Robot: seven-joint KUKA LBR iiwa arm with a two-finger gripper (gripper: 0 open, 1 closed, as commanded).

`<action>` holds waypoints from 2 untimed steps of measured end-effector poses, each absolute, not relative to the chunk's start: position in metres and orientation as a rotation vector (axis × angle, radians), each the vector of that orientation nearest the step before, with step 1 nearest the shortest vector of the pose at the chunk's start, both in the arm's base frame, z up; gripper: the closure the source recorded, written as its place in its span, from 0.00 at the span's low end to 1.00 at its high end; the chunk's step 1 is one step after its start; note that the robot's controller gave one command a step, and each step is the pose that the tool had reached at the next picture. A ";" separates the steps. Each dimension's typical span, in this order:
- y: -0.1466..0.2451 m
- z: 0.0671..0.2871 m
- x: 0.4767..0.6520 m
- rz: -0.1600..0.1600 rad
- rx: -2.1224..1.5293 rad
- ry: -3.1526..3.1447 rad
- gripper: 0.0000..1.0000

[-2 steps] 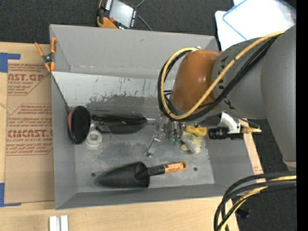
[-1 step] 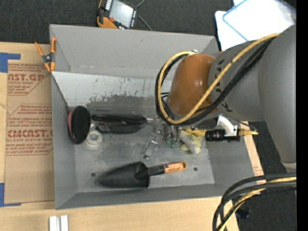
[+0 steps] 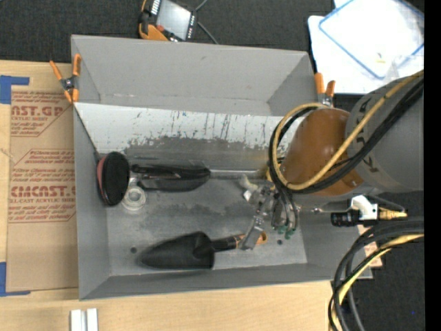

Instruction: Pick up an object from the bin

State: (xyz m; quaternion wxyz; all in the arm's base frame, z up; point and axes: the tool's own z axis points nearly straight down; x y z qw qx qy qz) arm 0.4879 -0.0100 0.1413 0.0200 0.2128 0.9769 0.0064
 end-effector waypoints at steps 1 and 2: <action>0.071 0.072 0.490 0.022 0.408 3.091 0.00; 0.062 0.089 0.483 0.021 0.599 3.046 0.00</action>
Offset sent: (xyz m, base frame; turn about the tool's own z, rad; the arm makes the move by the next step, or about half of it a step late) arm -0.0060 0.0649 -0.0445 -0.0119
